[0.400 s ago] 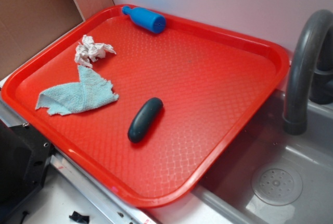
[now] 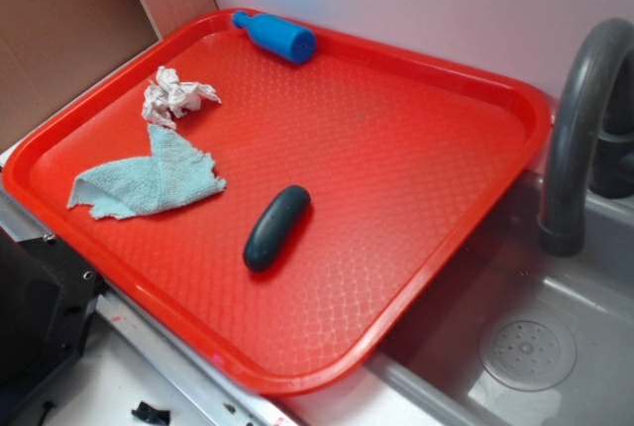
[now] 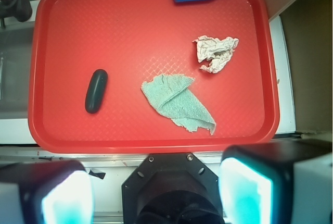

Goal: Grab the white paper.

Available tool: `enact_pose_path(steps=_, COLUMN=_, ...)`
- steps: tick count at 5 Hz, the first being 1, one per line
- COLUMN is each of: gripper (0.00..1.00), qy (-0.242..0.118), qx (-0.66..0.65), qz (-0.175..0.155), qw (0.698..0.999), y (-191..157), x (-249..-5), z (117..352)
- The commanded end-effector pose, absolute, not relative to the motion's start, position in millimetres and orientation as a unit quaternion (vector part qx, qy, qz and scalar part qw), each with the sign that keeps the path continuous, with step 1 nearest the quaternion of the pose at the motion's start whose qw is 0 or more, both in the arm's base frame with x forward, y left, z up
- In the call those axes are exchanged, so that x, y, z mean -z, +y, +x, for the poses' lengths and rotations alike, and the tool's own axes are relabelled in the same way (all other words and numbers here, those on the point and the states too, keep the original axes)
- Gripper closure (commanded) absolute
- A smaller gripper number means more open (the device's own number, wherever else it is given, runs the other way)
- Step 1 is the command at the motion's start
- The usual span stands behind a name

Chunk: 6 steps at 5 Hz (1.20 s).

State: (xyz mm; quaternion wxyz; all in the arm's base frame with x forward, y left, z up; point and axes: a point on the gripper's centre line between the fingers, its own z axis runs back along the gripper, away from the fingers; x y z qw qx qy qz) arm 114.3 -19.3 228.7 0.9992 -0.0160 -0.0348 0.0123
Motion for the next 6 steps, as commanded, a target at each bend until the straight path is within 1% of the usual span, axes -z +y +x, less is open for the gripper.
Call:
enact_pose_path(steps=1, gripper=0.00, qy=-0.142, qx=-0.250, qz=-0.015, qw=0.958, y=21.4, x=-189.6, z=157.8)
enact_pose_path(steps=2, gripper=0.00, qy=-0.171, qx=-0.366, qz=-0.004, qw=0.915, y=45.4, x=-163.6, z=177.1)
enact_pose_path(steps=3, gripper=0.00, qy=-0.158, qx=-0.477, qz=0.023, qw=0.864, y=74.6, x=-125.3, z=194.3)
enact_pose_path(steps=4, gripper=0.00, qy=-0.149, qx=-0.580, qz=0.040, qw=0.800, y=91.7, x=-98.9, z=200.3)
enact_pose_path(steps=5, gripper=0.00, qy=-0.139, qx=-0.585, qz=0.052, qw=0.797, y=105.7, x=-73.0, z=209.1)
enact_pose_path(steps=6, gripper=0.00, qy=-0.130, qx=-0.577, qz=0.057, qw=0.804, y=111.4, x=-51.4, z=212.5)
